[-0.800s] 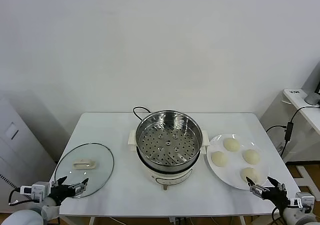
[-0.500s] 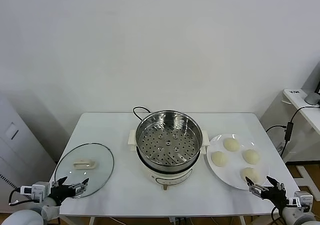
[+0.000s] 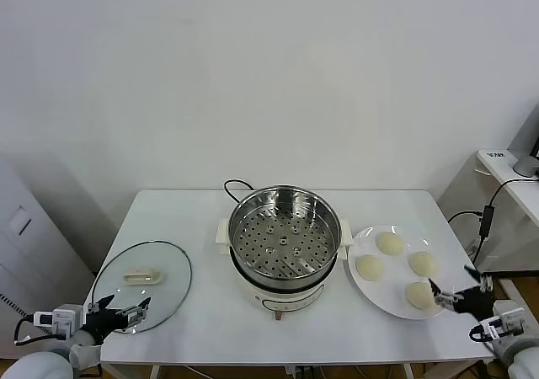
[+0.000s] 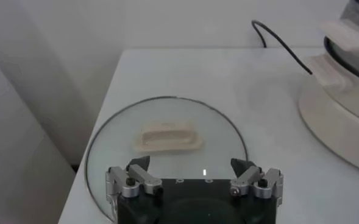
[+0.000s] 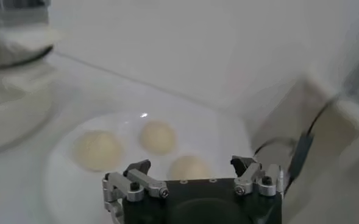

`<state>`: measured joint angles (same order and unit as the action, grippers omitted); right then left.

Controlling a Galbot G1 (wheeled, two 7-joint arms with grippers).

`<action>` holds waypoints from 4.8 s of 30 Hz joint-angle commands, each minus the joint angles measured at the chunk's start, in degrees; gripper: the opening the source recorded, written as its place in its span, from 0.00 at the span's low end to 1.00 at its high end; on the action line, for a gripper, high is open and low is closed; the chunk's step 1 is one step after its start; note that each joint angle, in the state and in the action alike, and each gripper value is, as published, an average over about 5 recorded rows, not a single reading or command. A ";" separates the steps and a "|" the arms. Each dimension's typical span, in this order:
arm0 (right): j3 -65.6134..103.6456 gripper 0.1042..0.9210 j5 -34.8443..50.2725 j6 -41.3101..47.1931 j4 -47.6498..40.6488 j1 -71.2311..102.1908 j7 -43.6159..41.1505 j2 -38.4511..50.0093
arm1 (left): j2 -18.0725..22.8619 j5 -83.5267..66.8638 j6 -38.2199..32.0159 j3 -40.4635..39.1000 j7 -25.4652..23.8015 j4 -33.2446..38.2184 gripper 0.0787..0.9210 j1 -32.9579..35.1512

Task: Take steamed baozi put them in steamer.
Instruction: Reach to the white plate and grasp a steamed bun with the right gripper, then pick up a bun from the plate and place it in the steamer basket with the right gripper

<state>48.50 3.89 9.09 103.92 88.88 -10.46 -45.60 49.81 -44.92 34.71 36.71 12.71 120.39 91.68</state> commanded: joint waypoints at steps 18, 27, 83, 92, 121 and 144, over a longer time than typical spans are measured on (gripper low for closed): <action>-40.40 0.88 -19.21 -14.61 -31.29 -54.38 -36.84 17.55 | 0.36 4.62 2.24 -1.88 -2.00 -1.23 0.88 -3.36; -65.00 0.88 -13.75 -17.70 -45.37 -78.42 -50.45 13.88 | 0.31 4.40 2.75 -2.05 -2.10 -2.09 0.88 -4.11; -70.13 0.48 -26.14 -25.95 -66.10 -84.75 -53.20 -7.27 | 1.00 4.21 3.71 -2.86 -2.01 -1.80 0.88 -4.93; -85.89 0.47 -12.68 -30.09 -52.74 -98.80 -57.70 -0.55 | 1.18 4.21 3.88 -2.76 -1.92 -1.63 0.88 -4.90; -94.11 0.49 -17.48 -59.09 -46.00 -112.91 -58.25 -20.08 | 0.71 3.96 3.76 -4.41 -1.83 -1.70 0.88 -5.75; -89.64 0.49 -37.20 -59.09 -44.63 -100.95 -58.51 -24.82 | 1.19 3.96 3.79 -4.53 -1.92 -1.88 0.88 -6.25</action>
<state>-42.66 -25.59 -47.21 59.85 -15.32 -69.15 -68.65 51.05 -40.94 38.46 32.22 10.82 118.46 85.67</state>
